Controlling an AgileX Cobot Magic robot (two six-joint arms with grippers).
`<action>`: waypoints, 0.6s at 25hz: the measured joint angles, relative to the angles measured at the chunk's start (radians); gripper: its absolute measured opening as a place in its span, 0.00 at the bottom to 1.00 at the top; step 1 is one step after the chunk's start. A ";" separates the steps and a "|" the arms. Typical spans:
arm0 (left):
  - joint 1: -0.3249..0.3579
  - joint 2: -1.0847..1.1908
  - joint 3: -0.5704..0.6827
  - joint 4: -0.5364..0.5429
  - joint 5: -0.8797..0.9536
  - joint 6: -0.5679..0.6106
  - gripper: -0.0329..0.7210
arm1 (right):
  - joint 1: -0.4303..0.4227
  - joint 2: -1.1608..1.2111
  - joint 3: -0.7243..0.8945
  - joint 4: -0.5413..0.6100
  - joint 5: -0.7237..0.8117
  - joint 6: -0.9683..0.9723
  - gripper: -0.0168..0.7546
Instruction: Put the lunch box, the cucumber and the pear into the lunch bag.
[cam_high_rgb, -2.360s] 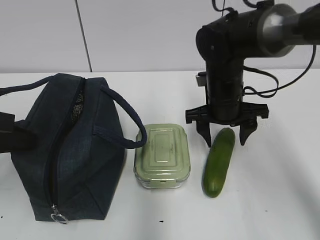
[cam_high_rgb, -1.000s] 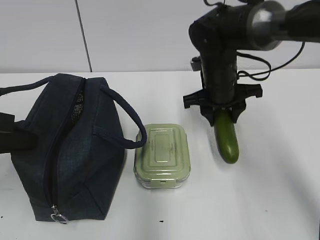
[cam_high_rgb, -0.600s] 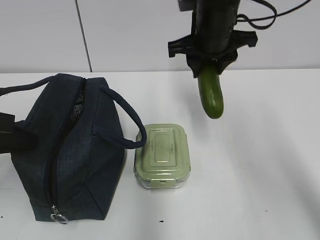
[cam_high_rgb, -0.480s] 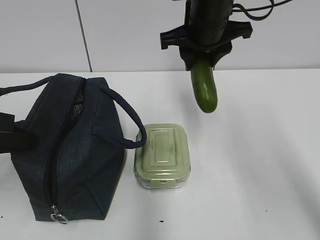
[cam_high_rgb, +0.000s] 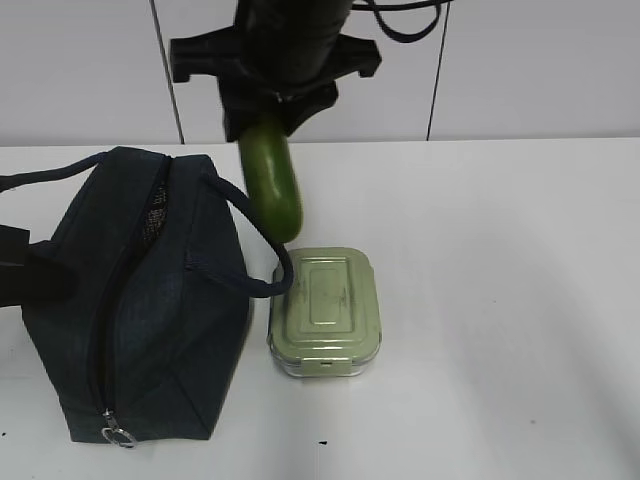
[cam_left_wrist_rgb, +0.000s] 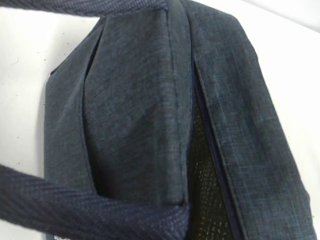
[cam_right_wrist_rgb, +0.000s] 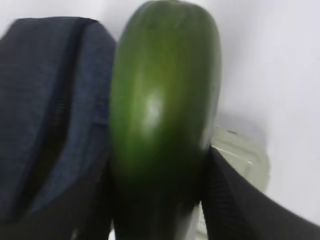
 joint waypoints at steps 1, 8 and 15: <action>0.000 0.000 0.000 0.000 0.000 0.000 0.02 | 0.010 0.000 0.000 0.025 -0.030 -0.010 0.49; 0.000 0.000 0.000 0.000 -0.001 0.000 0.02 | 0.051 0.016 -0.002 0.229 -0.240 -0.039 0.49; 0.000 0.000 0.000 0.000 -0.002 0.000 0.02 | 0.051 0.133 -0.002 0.307 -0.256 -0.047 0.49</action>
